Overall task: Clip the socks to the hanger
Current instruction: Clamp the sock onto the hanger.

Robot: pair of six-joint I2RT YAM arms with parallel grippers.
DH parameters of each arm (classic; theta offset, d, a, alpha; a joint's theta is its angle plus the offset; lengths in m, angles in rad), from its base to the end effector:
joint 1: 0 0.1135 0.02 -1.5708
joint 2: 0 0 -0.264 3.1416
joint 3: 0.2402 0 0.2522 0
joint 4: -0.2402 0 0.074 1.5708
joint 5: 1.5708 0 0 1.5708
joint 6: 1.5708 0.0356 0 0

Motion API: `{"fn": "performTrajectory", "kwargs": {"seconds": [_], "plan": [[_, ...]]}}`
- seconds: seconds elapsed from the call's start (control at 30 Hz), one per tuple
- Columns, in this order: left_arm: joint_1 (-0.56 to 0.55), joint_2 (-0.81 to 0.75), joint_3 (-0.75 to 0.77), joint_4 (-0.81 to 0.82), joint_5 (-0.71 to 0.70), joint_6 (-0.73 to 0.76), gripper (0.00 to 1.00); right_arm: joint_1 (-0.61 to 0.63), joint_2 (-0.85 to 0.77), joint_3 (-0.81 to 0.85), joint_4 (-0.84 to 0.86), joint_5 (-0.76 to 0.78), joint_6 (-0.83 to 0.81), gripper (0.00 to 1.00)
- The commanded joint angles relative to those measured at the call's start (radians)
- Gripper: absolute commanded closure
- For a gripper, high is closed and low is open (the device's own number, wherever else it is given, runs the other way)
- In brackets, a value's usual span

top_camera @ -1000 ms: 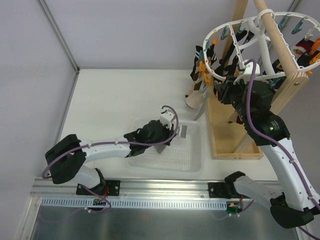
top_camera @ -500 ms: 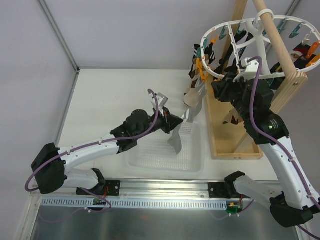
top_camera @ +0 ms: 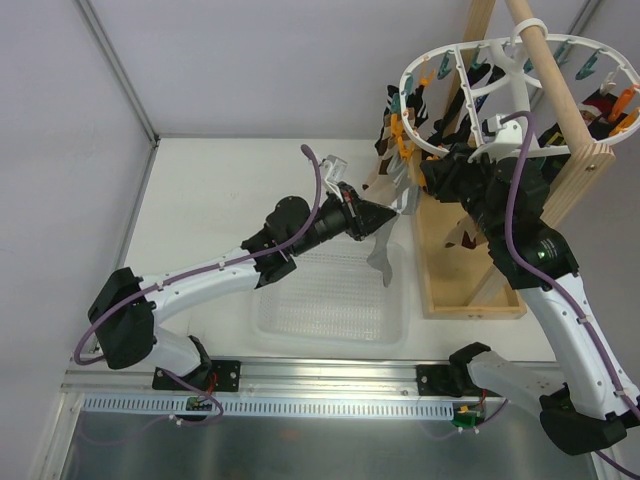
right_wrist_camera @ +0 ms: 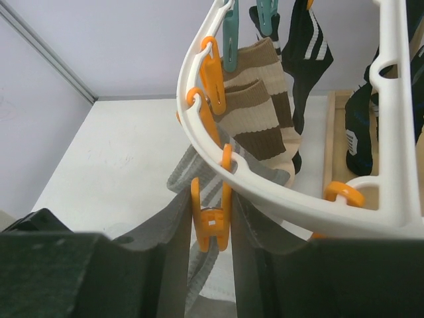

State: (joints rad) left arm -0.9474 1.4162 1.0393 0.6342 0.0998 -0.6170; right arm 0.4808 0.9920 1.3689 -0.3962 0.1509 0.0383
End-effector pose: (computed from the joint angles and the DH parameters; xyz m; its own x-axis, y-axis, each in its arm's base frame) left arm 0.1927 -0.2741 0.3678 -0.3788 -0.4593 -0.8034 0.7907 0.2904 -0.5389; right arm 0.1713 0.0833 0.4783 -0.0295 0.0273 -0.9992 -0.3231 0.9457 0.0354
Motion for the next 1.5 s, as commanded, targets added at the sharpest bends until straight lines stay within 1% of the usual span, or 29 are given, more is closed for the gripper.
{"fn": "performTrajectory", "kwargs": {"seconds": [0.0,0.1,0.23,0.53,0.67,1.03,1.47], "plan": [[0.027,0.023,0.039,0.110,0.028,-0.108,1.00,0.005,-0.018,0.025,-0.001,-0.037,0.048,0.99],[0.042,0.036,0.031,0.143,0.046,-0.179,1.00,0.005,-0.023,0.019,0.011,-0.027,0.058,0.99],[0.045,0.044,0.025,0.183,0.063,-0.201,1.00,0.005,-0.024,0.016,0.011,-0.016,0.057,0.99],[0.047,0.058,0.056,0.194,0.066,-0.216,1.00,0.005,-0.023,0.015,0.014,0.004,0.063,0.99],[0.048,0.078,0.070,0.199,0.092,-0.231,1.00,0.005,-0.027,0.013,0.022,0.015,0.069,0.99],[0.047,0.093,0.044,0.208,0.078,-0.245,1.00,0.007,-0.041,0.012,0.022,0.049,0.077,0.99],[0.047,0.112,0.067,0.229,0.100,-0.243,1.00,0.005,-0.030,0.010,0.025,0.055,0.090,0.99]]}}
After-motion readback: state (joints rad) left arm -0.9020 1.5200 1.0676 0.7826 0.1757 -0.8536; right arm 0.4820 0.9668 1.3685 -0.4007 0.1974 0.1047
